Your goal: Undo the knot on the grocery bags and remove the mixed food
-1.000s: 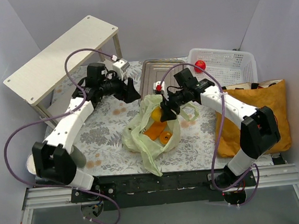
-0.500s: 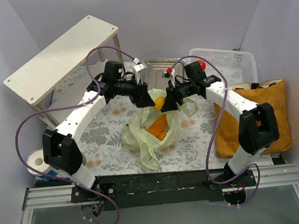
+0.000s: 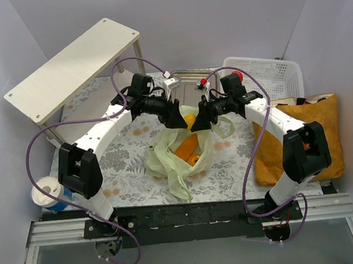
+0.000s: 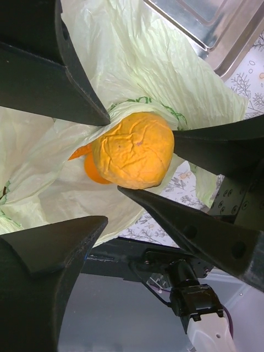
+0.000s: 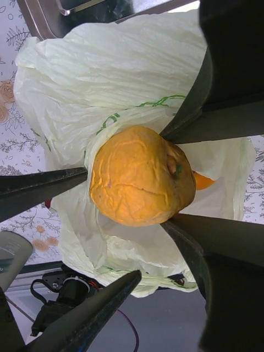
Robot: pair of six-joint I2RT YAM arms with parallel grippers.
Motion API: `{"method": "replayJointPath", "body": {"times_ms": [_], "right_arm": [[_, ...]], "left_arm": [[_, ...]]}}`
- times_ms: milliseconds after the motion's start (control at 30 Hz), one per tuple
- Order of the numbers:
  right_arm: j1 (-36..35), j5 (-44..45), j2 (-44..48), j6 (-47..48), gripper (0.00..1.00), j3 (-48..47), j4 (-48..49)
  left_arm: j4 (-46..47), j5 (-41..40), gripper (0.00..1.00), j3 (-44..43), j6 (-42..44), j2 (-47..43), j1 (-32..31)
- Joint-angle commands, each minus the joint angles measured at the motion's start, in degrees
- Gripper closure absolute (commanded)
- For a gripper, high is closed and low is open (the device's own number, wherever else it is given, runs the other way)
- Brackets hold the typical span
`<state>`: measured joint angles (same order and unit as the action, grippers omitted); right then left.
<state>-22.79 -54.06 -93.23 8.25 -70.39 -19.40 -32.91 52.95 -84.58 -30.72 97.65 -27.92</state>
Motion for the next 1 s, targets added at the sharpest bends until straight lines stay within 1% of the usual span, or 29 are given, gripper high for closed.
{"method": "replayJointPath", "body": {"times_ms": [0, 100, 167, 233, 300, 367, 400, 433, 467, 500, 533, 567, 600, 700, 733, 767, 800, 833, 867, 900, 967], "right_arm": [[0.0, -1.6, 3.0, -2.0, 0.56, -0.4, 4.6], [-0.1, -1.8, 3.7, -2.2, 0.55, 0.3, 5.1], [-0.2, -1.5, 4.1, -2.3, 0.54, 0.8, 5.0], [-0.3, -1.4, 4.7, -2.2, 0.54, 1.6, 5.1], [-0.4, -1.3, 5.2, -2.2, 0.54, 2.3, 5.1], [-0.4, -1.0, 5.3, -2.3, 0.53, 3.2, 5.3], [-0.5, -0.8, 5.6, -2.3, 0.53, 3.5, 5.6], [-0.4, -0.3, 5.6, -2.4, 0.52, 3.9, 5.6], [-0.5, 0.1, 5.6, -2.4, 0.51, 3.9, 5.7], [-0.5, 0.9, 5.7, -2.2, 0.49, 4.1, 5.7], [-0.5, 1.3, 5.7, -2.0, 0.48, 4.2, 5.5], [-0.5, 1.9, 5.7, -2.0, 0.45, 4.3, 5.5], [-0.4, 3.2, 5.6, -1.9, 0.32, 4.1, 5.1], [-0.3, 5.7, 5.9, 1.4, 0.14, 0.6, 0.1], [-0.3, 6.0, 6.0, 3.2, 0.12, -0.9, -2.1], [-0.2, 6.2, 6.6, 8.7, 0.09, -4.5, -7.7], [-0.3, 7.0, 6.6, 11.9, 0.01, -6.5, -10.9], [-0.3, 6.9, 5.5, 15.9, 0.01, -9.1, -15.1], [-0.3, 7.1, 4.9, 23.1, 0.01, -14.1, -22.9], [-0.3, 6.9, 4.1, 26.7, 0.01, -16.9, -27.0], [-0.3, 5.8, 3.1, 29.5, 0.01, -21.1, -31.4]], "left_arm": [[1.0, -2.1, 0.34, -1.8, -0.8, 1.6, -1.9], [2.0, -3.5, 0.34, -2.0, -1.5, 2.7, -2.0], [3.4, -6.3, 0.34, -2.0, -2.5, 3.2, -2.0], [4.0, -7.5, 0.32, -2.3, -2.5, 3.7, -2.0], [4.3, -7.4, 0.32, -3.1, -2.8, 4.0, -2.0], [4.3, -5.4, 0.38, -3.6, -2.8, 4.6, -2.0], [4.3, -4.3, 0.46, -3.7, -2.4, 4.5, -2.0], [4.3, -3.3, 0.5, -3.8, -2.4, 4.4, -2.0], [4.3, -0.7, 0.54, -3.8, -2.2, 4.4, -2.0], [4.3, 0.7, 0.65, -3.6, -2.0, 4.3, -2.0], [4.3, 1.9, 0.73, -3.7, -1.9, 4.2, -2.0], [4.3, 4.1, 0.85, -3.7, -1.9, 4.2, -2.0], [4.1, 4.5, 0.99, -3.8, -1.5, 4.2, -2.0], [3.0, 4.0, 1.0, -3.4, -0.2, 3.3, -2.1], [1.5, 3.5, 1.0, -3.6, 2.0, 2.9, -2.0], [0.6, 3.0, 1.0, -3.7, 3.1, 1.9, -2.0], [-0.4, 1.8, 1.0, -3.7, 4.8, 1.2, -2.0], [-2.5, 0.9, 1.0, -3.6, 7.8, 0.5, -2.0], [-3.4, -0.1, 1.0, -3.3, 9.3, -1.0, -2.0], [-3.9, -2.0, 1.0, -3.0, 10.6, -1.7, -2.0], [-4.8, -4.0, 1.0, -1.6, 13.7, -3.8, -2.0]]}}
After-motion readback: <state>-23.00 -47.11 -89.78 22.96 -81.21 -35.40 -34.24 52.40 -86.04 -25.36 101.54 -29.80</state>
